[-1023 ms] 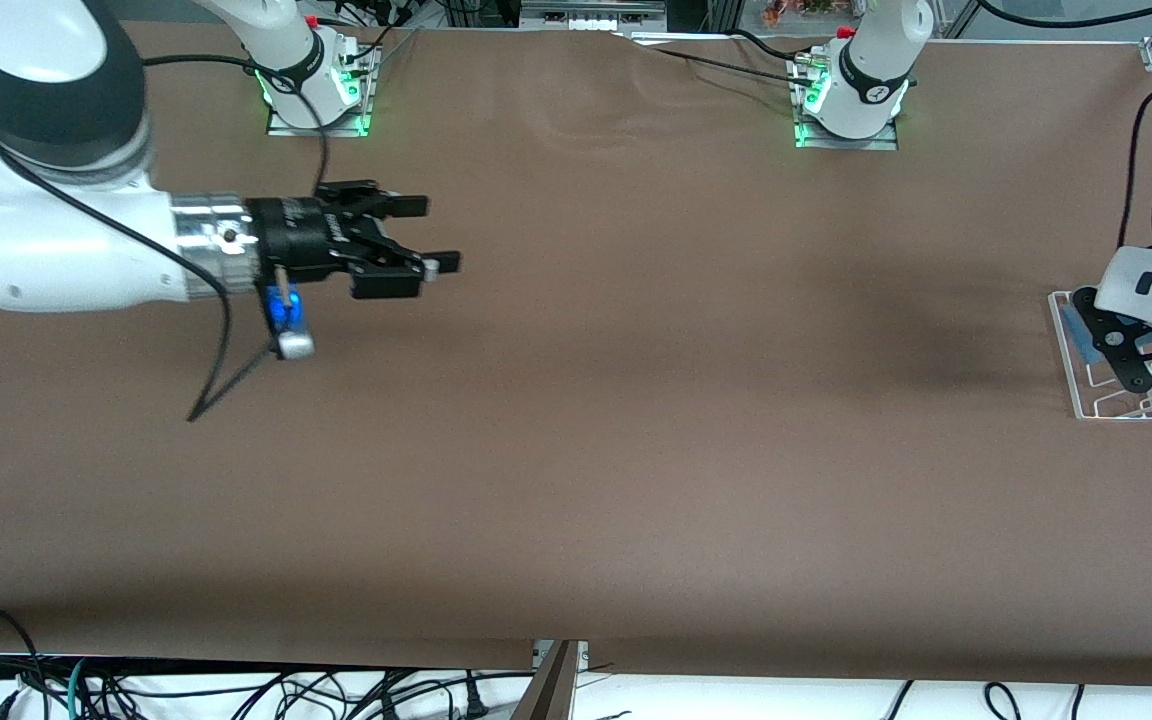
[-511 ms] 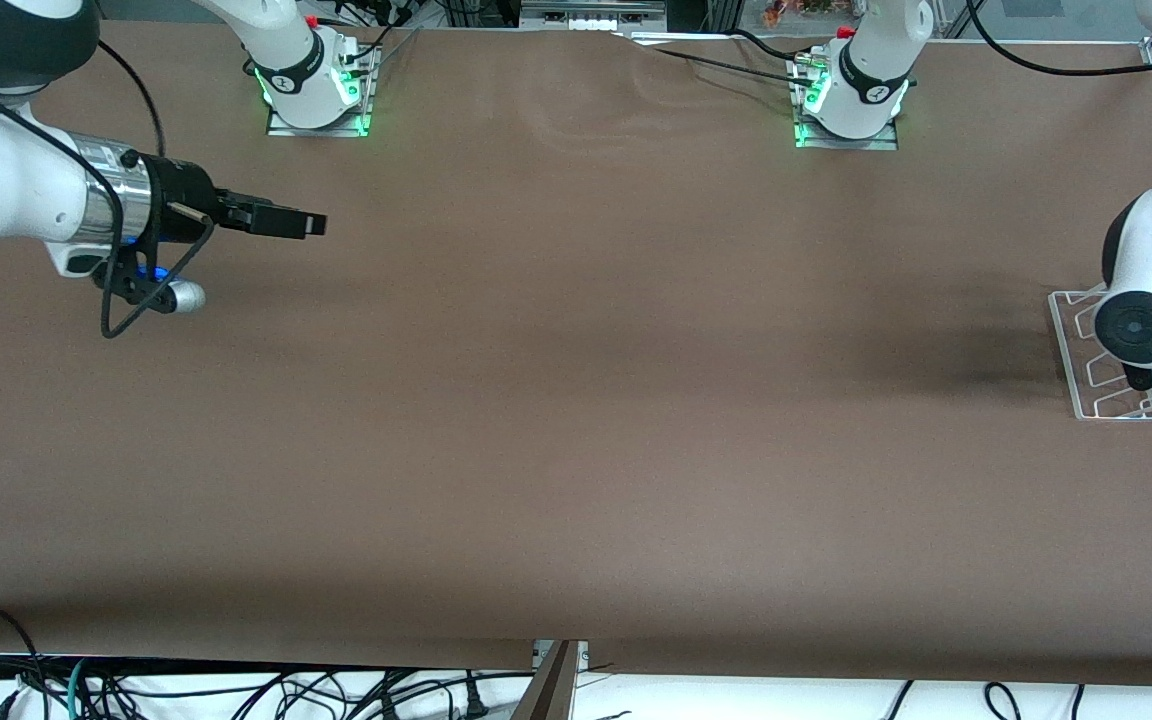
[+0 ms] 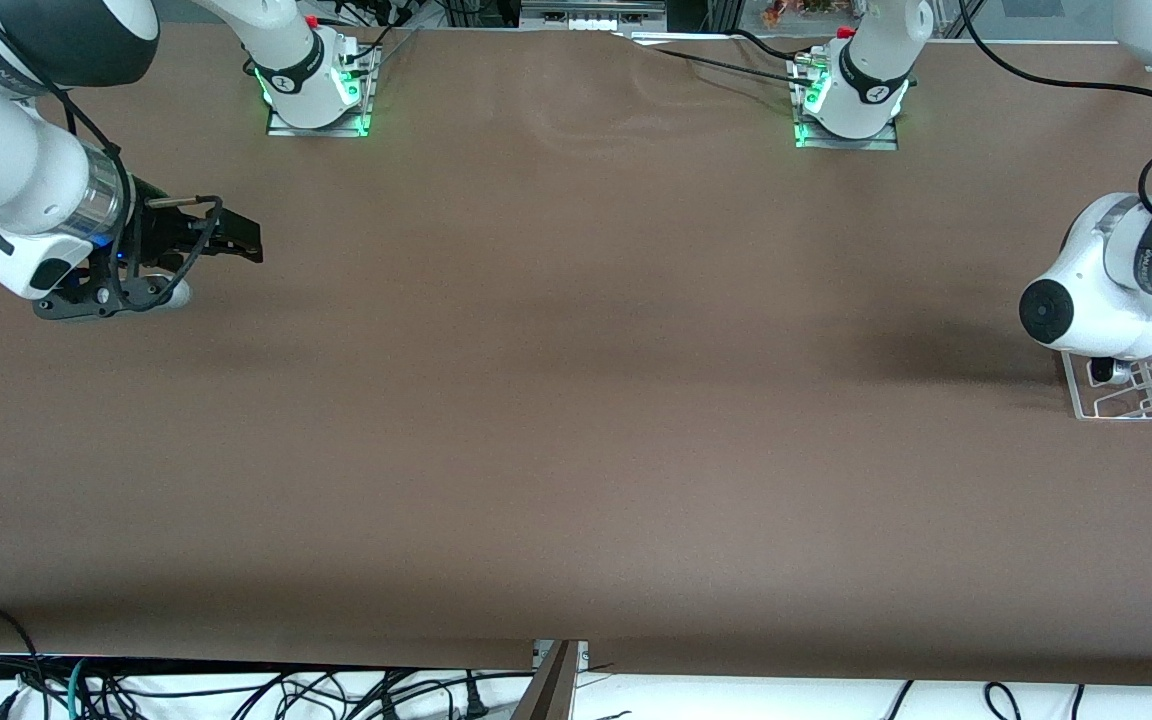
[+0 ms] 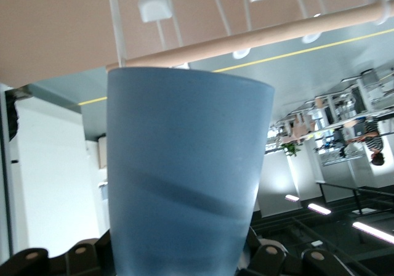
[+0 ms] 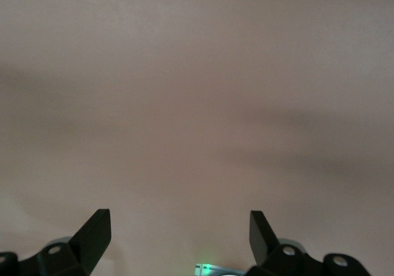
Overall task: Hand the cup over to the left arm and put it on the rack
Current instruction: 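Carry the cup to the rack with the left gripper while the right gripper retracts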
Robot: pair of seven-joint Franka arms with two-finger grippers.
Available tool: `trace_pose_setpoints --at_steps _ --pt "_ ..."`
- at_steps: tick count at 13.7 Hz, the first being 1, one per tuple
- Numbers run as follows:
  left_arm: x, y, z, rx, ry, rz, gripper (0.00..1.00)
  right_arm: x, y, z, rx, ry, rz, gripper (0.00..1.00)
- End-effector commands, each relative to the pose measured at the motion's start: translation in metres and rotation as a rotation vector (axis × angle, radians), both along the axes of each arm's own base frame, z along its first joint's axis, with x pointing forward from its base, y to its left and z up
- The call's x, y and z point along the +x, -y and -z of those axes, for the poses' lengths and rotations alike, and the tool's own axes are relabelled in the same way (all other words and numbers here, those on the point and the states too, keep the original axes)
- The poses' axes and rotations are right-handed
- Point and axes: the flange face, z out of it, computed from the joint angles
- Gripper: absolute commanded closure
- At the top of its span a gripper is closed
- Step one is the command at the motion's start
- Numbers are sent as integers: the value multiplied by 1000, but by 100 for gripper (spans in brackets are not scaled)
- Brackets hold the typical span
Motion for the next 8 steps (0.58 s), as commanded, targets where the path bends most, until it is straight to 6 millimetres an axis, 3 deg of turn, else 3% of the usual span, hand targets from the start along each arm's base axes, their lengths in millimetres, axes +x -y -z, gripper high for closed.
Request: trace_pose_setpoints --at_steps 1,4,6,8 --pt "-28 1 -3 34 25 74 100 1 15 -14 -11 36 -6 1" --pt "-46 0 19 49 85 128 100 6 41 -25 -17 63 48 1" --pt "-56 -11 30 61 104 147 100 8 58 -27 -18 71 89 1" --pt "-60 -12 37 60 113 163 100 11 66 -34 -16 89 89 1"
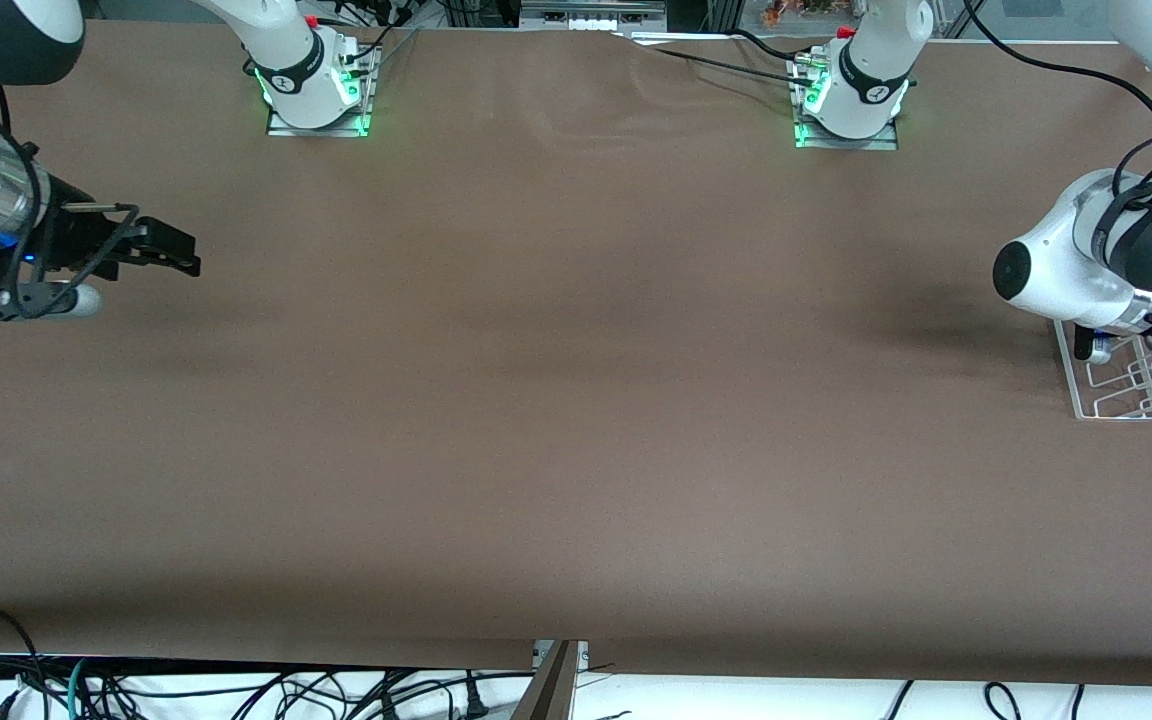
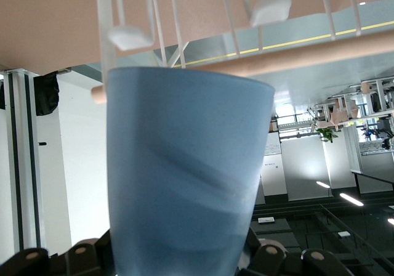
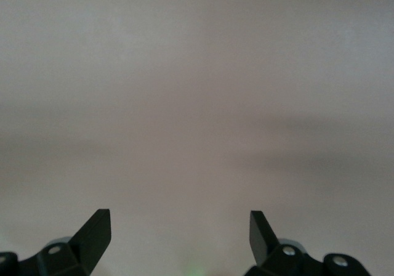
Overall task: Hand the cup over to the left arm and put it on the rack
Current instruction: 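Lower the cup upside down onto a rack peg with the left gripper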
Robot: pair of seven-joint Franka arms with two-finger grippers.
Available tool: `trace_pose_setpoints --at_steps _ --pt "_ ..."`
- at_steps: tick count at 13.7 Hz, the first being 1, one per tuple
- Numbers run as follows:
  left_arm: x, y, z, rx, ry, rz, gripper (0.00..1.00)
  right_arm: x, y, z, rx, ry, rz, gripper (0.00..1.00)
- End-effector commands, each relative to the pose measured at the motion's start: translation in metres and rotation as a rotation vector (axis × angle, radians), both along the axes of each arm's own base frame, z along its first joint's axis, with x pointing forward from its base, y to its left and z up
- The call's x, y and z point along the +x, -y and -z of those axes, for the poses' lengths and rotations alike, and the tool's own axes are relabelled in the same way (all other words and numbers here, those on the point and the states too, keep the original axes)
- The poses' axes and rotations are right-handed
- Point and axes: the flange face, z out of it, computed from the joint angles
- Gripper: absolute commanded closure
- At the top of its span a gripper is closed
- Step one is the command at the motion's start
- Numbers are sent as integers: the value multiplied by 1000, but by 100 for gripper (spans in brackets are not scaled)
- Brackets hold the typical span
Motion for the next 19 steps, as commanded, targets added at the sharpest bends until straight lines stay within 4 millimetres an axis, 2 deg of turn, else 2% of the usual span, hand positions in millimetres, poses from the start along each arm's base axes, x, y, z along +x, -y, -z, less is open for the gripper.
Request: trace_pose_setpoints --at_steps 1,3,7,10,13,17,19 --pt "-12 -1 -2 4 29 39 100 -4 3 -12 -1 15 4 1" --pt "-18 0 10 -9 41 33 100 -12 -4 -10 -4 -36 -4 1" --pt "-28 0 33 -17 79 37 100 -4 16 9 30 -70 12 0" --pt "-30 0 43 -22 65 38 100 -1 15 7 22 -40 -58 1" --pt "-34 -14 56 -28 76 66 100 -3 19 10 18 -24 -112 0" --pt "-35 -15 61 -30 71 74 100 -3 17 9 14 -16 -116 1" --pt "-33 -15 53 -23 65 79 100 -2 17 9 3 -10 -118 1"
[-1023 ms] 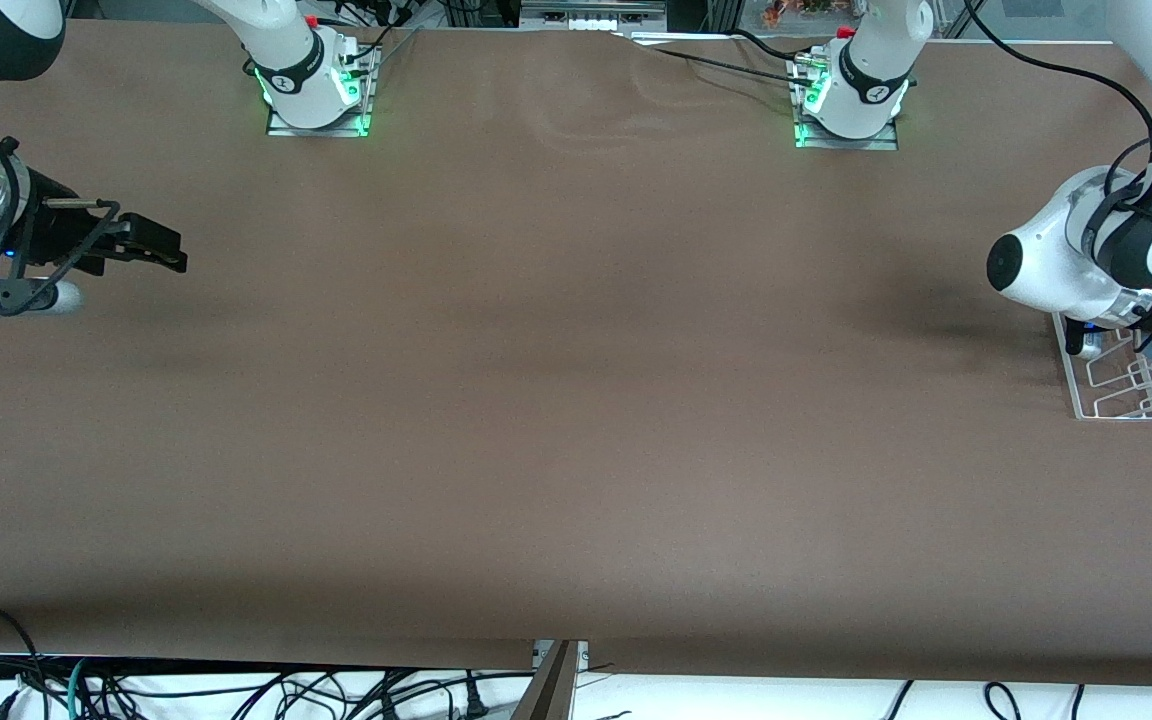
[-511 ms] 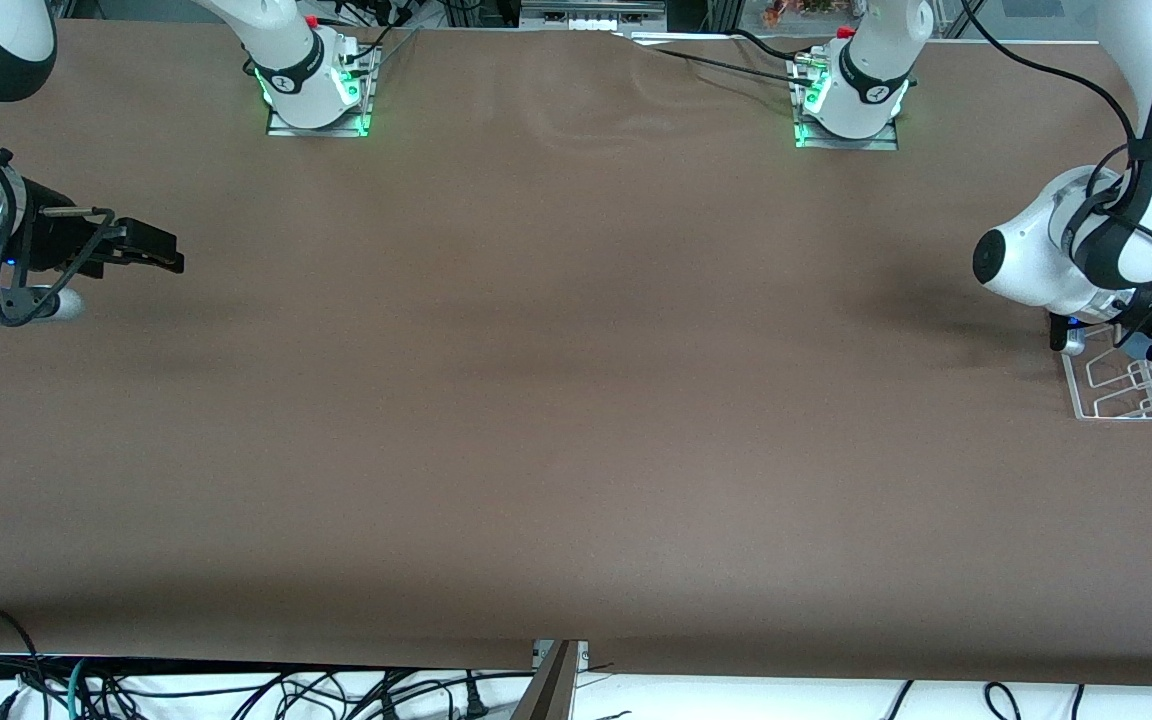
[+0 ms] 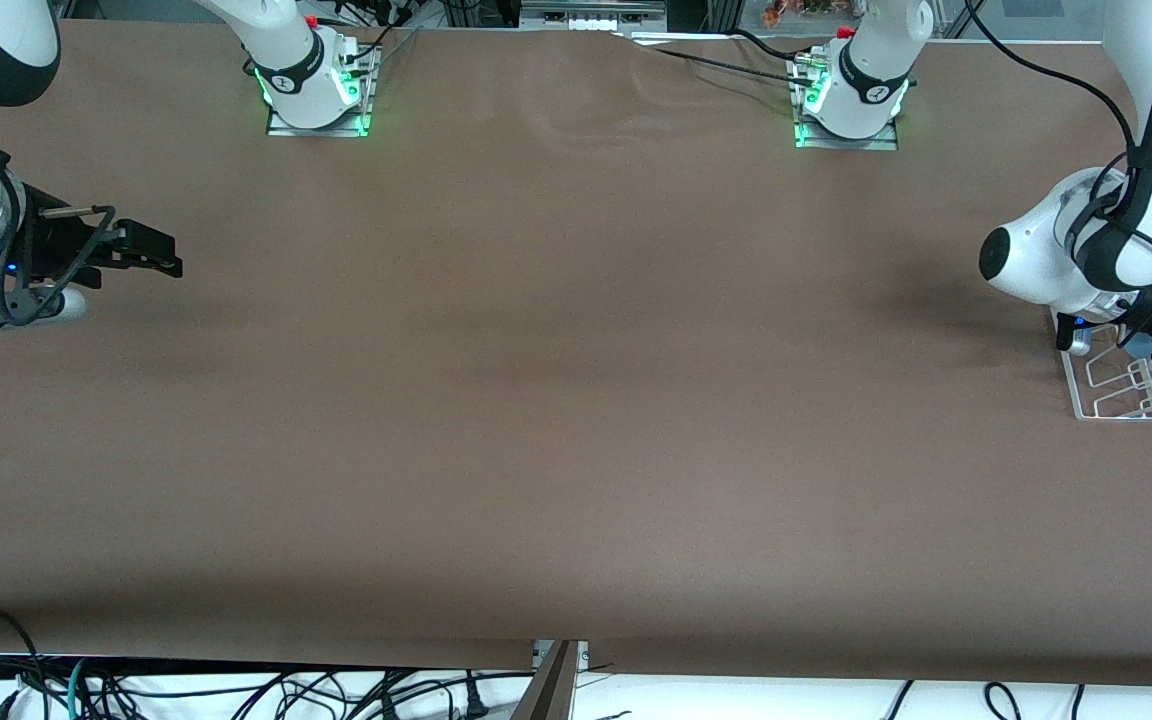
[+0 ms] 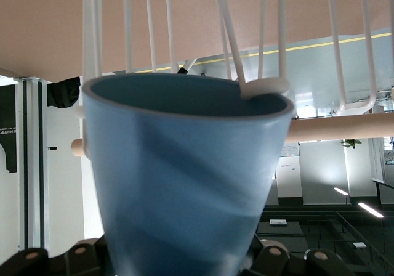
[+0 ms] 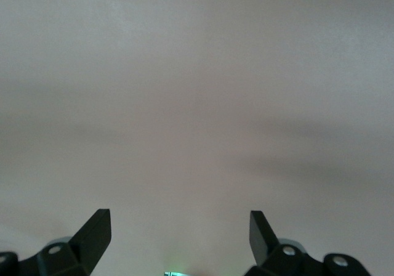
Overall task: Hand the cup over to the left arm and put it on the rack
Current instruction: 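Lower the cup upside down onto a rack peg with the left gripper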
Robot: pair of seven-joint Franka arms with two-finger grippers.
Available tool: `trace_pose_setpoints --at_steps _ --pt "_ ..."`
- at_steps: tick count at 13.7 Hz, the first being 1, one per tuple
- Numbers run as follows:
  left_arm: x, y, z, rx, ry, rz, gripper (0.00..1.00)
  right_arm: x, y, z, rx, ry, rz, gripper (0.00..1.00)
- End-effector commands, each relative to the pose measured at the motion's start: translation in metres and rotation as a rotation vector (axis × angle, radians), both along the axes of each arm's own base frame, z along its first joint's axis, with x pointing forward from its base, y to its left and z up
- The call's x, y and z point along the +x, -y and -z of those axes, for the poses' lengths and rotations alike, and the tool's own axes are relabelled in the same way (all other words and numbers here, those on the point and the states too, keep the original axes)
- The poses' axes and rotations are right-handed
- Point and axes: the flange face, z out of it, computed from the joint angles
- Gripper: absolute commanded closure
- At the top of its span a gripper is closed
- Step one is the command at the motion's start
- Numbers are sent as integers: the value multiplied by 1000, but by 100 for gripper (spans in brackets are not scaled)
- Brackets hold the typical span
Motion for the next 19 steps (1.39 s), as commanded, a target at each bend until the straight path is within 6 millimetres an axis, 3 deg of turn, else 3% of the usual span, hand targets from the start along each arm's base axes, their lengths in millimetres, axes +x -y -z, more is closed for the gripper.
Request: trace_pose_setpoints --at_steps 1,9,19 --pt "-2 0 0 -16 -19 20 100 -5 2 -3 -8 17 -22 1" --pt "2 1 -50 31 -123 30 100 -4 0 -2 -9 18 -49 1" --pt "-3 -4 -21 75 -157 93 100 -1 -6 -10 -54 68 -84 0"
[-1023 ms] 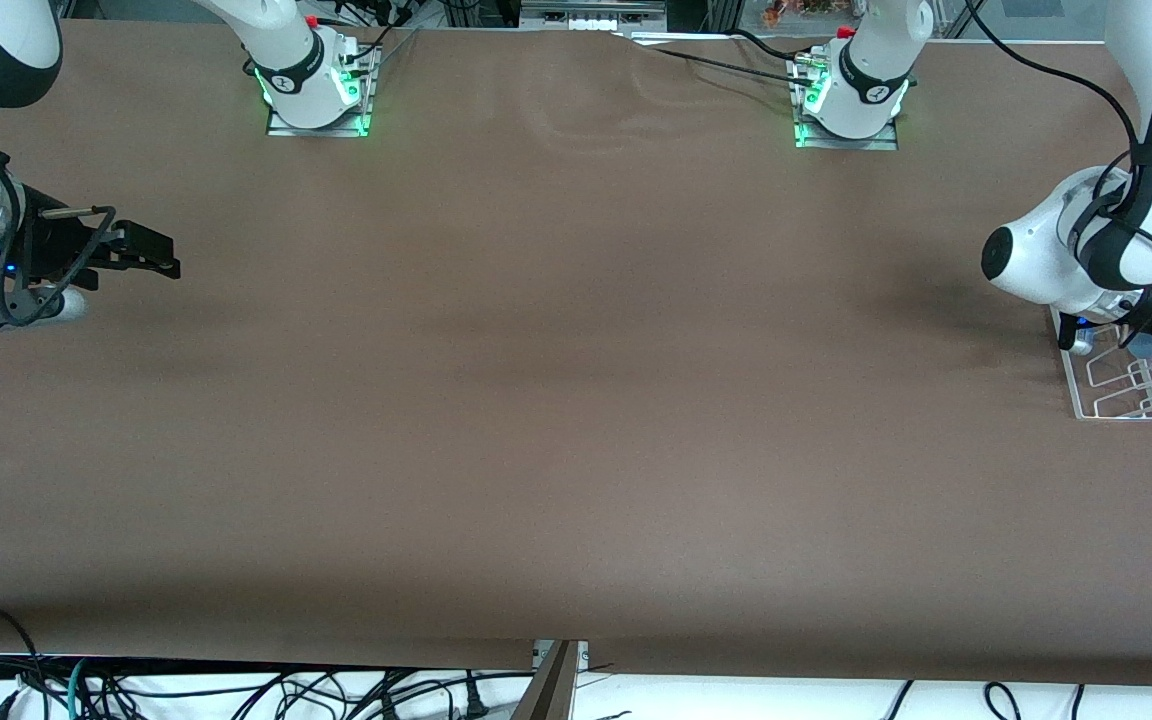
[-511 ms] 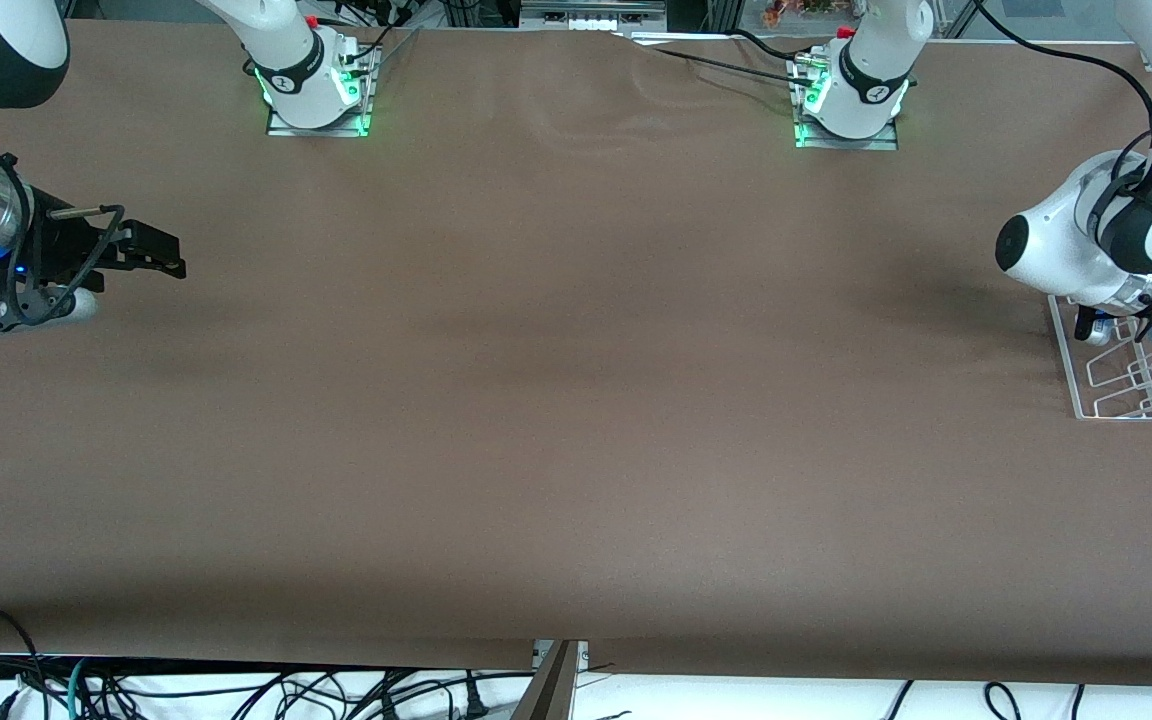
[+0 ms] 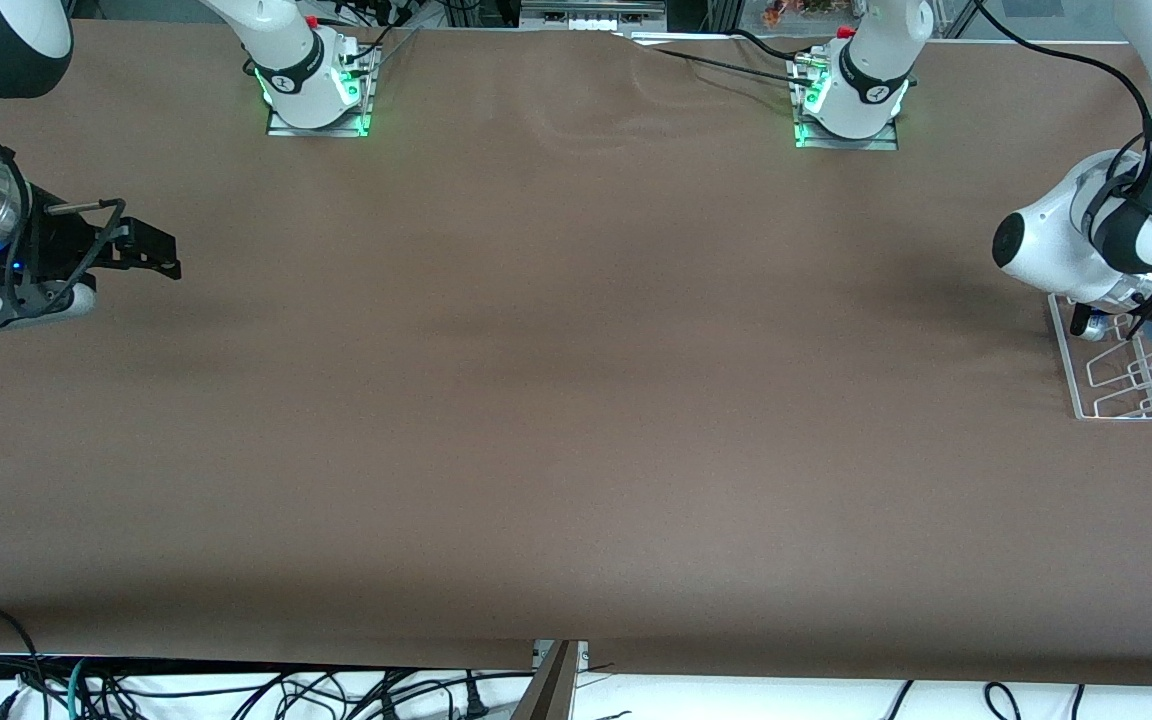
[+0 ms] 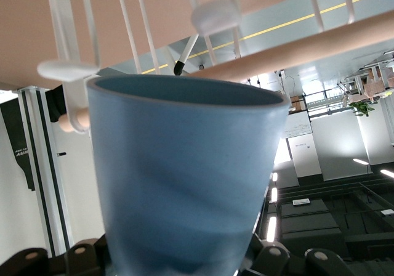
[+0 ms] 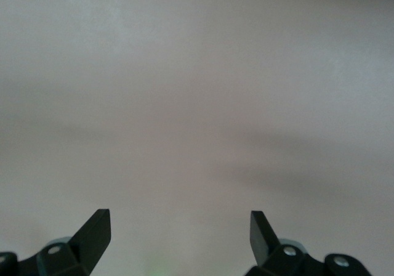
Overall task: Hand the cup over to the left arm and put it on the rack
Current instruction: 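Lower the cup upside down onto a rack peg with the left gripper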
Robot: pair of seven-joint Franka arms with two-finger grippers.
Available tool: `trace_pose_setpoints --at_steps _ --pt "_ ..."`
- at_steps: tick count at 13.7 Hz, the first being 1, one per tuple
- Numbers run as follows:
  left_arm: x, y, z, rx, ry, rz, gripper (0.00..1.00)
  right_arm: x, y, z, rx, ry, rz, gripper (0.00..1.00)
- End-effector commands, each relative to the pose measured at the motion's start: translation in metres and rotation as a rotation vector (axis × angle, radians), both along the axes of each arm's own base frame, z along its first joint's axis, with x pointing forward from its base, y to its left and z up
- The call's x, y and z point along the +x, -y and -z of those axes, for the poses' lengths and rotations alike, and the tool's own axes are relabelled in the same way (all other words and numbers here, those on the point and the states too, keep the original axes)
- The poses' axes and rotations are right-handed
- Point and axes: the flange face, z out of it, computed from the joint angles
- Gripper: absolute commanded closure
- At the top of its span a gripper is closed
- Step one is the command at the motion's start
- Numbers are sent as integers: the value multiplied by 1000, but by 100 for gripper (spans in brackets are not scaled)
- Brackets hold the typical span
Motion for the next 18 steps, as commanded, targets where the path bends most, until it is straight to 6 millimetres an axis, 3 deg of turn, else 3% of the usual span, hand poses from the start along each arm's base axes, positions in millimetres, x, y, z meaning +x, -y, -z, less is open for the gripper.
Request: trace_pose_setpoints --at_steps 1,5,8,18 --pt "-3 -6 10 13 10 36 100 -4 1 -4 -14 21 -18 0" --pt "-7 -20 13 33 19 48 100 -6 1 -3 -12 8 -7 0" --pt "-8 -18 28 8 36 47 100 -5 0 -4 -13 13 -7 1" --pt "-1 1 50 -6 10 67 100 -6 -3 -5 -12 16 -10 1"
